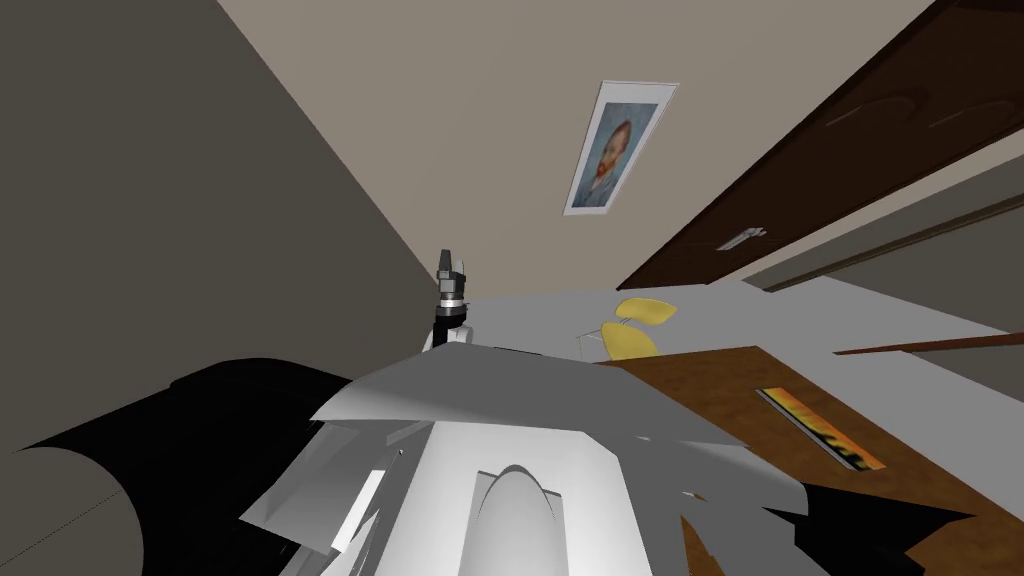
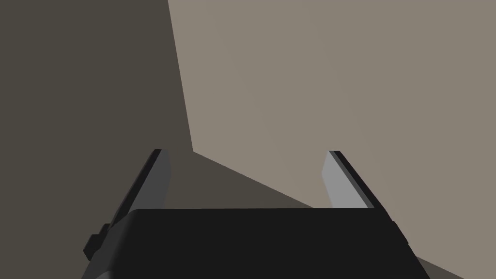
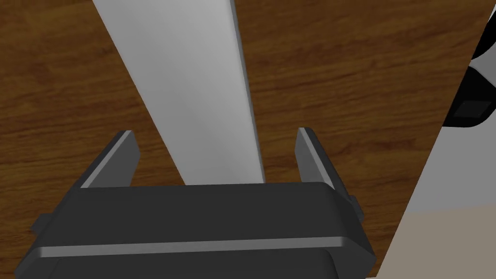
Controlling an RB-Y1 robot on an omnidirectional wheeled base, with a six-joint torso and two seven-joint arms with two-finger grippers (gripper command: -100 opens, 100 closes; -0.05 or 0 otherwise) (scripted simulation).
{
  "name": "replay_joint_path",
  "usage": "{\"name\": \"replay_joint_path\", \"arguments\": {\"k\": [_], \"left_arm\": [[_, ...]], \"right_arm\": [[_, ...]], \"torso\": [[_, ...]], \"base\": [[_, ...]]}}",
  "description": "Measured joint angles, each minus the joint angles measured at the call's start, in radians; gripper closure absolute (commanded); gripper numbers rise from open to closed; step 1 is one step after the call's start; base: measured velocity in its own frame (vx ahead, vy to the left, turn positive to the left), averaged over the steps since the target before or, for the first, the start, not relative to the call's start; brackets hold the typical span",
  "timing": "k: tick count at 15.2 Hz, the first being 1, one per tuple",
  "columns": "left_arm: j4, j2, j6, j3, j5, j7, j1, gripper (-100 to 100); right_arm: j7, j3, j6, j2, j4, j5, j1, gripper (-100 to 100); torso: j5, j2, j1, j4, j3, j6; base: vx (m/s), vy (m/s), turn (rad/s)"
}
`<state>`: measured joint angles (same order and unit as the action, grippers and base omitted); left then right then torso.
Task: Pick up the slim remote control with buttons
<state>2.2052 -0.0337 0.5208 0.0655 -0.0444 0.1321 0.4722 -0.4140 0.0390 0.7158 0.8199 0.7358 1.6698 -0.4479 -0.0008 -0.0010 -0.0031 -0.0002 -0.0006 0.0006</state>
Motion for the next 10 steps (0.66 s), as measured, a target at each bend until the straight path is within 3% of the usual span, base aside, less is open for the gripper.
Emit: {"name": "replay_joint_path", "arguments": {"k": [1, 5, 8, 10], "left_arm": [[0.000, 0.000, 0.000, 0.000, 0.000, 0.000, 0.000, 0], [0.000, 0.000, 0.000, 0.000, 0.000, 0.000, 0.000, 0], [0.000, 0.000, 0.000, 0.000, 0.000, 0.000, 0.000, 0], [0.000, 0.000, 0.000, 0.000, 0.000, 0.000, 0.000, 0]], "right_arm": [[0.001, 0.002, -0.006, -0.003, -0.002, -0.001, 0.000, 100], [0.003, 0.003, -0.004, -0.003, -0.001, 0.000, 0.001, 100], [0.013, -0.015, 0.017, 0.015, -0.008, -0.004, 0.006, 100], [-0.003, -0.020, 0.031, 0.029, 0.017, 0.005, -0.004, 100]], "torso": [[0.000, 0.000, 0.001, 0.000, 0.000, 0.000], [0.000, 0.001, 0.001, 0.000, 0.001, 0.001], [0.002, 0.002, 0.004, 0.000, 0.001, 0.002], [0.002, 0.002, 0.006, 0.001, 0.001, 0.001]], "base": [[0.004, -0.015, 0.004], [0.000, 0.000, 0.003], [-0.011, 0.052, -0.073], [-0.011, 0.032, -0.006]]}}
